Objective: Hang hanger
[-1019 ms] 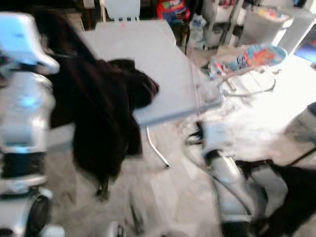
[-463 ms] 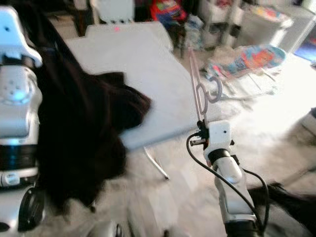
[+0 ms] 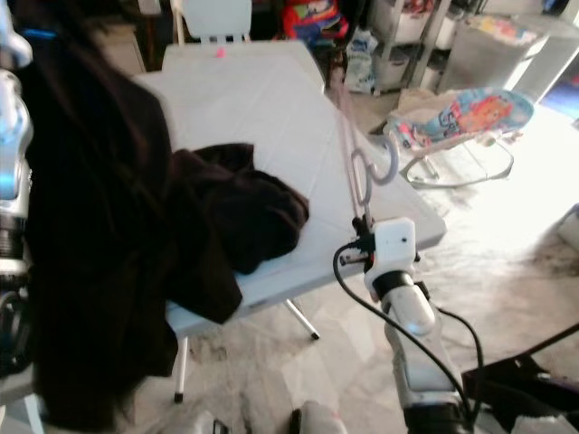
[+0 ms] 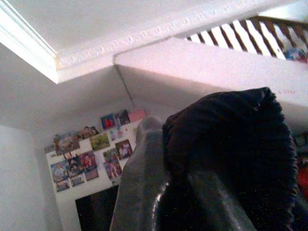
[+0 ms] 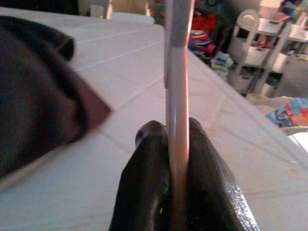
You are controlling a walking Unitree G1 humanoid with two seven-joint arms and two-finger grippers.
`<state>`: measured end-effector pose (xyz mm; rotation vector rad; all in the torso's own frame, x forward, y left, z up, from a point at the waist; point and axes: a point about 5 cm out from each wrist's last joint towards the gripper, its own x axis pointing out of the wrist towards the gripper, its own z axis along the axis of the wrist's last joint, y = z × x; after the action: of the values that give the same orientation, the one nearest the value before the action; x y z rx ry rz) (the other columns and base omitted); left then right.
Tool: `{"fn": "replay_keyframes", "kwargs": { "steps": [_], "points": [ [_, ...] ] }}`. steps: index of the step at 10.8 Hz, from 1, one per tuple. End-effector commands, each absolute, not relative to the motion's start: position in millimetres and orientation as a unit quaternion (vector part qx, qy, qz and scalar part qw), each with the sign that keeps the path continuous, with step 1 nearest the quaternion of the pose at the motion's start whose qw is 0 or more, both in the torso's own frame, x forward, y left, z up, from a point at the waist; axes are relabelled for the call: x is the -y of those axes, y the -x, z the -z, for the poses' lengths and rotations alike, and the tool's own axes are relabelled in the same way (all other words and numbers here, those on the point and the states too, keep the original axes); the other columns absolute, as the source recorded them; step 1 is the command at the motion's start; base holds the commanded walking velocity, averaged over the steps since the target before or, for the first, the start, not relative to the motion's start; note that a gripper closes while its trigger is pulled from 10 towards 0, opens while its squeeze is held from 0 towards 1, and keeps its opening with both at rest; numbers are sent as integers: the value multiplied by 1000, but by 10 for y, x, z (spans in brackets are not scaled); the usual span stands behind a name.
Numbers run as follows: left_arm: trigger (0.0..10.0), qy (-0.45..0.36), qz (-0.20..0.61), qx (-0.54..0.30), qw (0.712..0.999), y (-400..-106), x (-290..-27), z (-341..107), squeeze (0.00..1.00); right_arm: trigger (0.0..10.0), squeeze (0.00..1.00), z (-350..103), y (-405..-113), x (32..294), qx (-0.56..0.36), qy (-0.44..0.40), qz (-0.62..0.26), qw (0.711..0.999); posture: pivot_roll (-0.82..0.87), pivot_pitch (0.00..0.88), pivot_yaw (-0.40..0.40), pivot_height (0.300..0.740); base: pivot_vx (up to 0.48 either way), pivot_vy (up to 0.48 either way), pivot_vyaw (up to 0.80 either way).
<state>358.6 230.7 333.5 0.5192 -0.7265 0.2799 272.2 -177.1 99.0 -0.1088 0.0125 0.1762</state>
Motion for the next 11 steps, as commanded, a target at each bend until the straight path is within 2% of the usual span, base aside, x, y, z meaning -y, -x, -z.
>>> {"fn": "replay_keyframes", "kwargs": {
  "steps": [1, 2, 3, 4, 5, 6, 7, 8, 9, 10, 11],
  "points": [
    [10000, -273, -108, 335, 895, -3656, -2300, -3296, 0, 10000, 0, -988, -2722, 1780, -9, 54, -85, 995, -55, 54, -11, 740, 0, 0, 0],
    [10000, -301, 0, 291, 908, -3795, -2089, -3047, 0, 10000, 0, -984, -2713, 1760, -10, 53, -87, 995, -57, 59, -10, 740, 0, 0, 0],
    [10000, -317, 58, 272, 907, -3825, -1958, -2896, 0, 10000, 0, -982, -2706, 1758, -10, 53, -87, 995, -59, 65, -8, 740, 0, 0, 0],
    [10000, -351, 128, 184, 909, -3877, -1808, -2437, 0, 10000, 0, -976, -2691, 1776, -11, 53, -85, 995, -62, 68, -5, 740, 0, 0, 0],
    [10000, -375, 122, 114, 912, -3884, -1826, -2126, 98, 10000, 0, -975, -2684, 1783, -12, 53, -83, 995, -68, 71, -3, 740, 0, 0, 0],
    [10000, -366, 104, 63, 923, -3885, -1918, -1918, 1000, 10000, 0, -973, -2674, 1784, -14, 54, -83, 995, -70, 73, -4, 740, 0, 0, 0],
    [10000, -337, 97, 26, 936, -3885, -2015, -1814, 1000, 10000, 0, -964, -2668, 1786, -17, 55, -85, 995, -70, 73, -4, 740, 0, 0, 0],
    [10000, -330, 69, -82, 938, -3867, -2204, -1584, 1000, 10000, 0, -956, -2666, 1783, -20, 56, -88, 994, -64, 78, -10, 740, 0, 0, 0],
    [10000, -274, 64, -138, 950, -3821, -2287, -1458, 1000, 10000, 0, -955, -2670, 1771, -20, 56, -90, 994, -63, 80, -9, 740, 0, 0, 0],
    [10000, -170, 25, -116, 978, -3845, -2328, -1574, 1000, 10000, 0, -955, -2669, 1768, -22, 55, -92, 994, -61, 83, -9, 740, 0, 0, 0],
    [10000, 109, -83, -89, 987, -3865, -2391, -1725, 1000, 10000, 0, -926, -2646, 1764, -28, 53, -94, 994, -53, 86, -10, 740, 0, 0, 0]
  ]
}}
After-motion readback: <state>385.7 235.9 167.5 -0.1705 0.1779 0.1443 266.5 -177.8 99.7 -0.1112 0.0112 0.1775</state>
